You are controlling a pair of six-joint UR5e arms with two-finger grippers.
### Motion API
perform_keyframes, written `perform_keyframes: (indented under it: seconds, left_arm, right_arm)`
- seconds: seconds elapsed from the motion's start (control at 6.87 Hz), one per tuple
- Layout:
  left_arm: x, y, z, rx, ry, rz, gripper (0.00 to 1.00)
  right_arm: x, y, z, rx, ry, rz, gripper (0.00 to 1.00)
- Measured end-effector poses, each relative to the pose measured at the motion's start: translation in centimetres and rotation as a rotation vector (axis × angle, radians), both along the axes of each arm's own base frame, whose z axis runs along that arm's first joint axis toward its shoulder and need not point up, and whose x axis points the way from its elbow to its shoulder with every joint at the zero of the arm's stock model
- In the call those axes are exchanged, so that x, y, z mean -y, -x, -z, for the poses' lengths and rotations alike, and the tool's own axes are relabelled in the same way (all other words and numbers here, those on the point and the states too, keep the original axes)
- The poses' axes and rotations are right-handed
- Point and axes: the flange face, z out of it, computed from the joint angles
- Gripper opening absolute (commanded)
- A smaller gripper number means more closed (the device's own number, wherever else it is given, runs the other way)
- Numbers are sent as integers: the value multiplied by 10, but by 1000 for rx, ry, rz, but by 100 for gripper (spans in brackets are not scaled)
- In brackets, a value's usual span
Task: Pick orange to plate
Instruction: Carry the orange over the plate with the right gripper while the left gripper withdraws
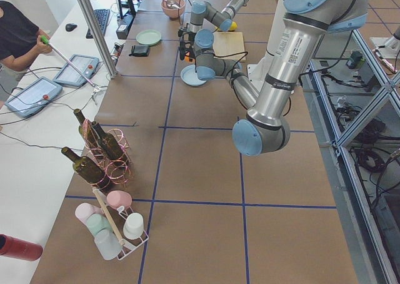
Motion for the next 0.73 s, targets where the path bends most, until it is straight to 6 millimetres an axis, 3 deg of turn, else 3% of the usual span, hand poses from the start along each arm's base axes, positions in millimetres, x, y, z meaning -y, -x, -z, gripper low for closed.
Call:
perform_keyframes:
  seconds: [0.15, 0.44, 0.58, 0.73]
  left_arm:
    - [2, 20, -2, -4, 3, 2, 100]
    - [5, 30, -9, 3, 13, 8, 100]
    - [6, 31, -12, 8, 16, 10, 100]
    - [6, 31, -13, 9, 18, 13, 100]
  right_arm:
    - [-5, 18, 1, -13, 1, -1, 0]
    - [-18, 40, -4, -32, 6, 16, 0]
    - [-20, 45, -6, -38, 6, 19, 43]
    - [-20, 48, -6, -43, 4, 17, 99]
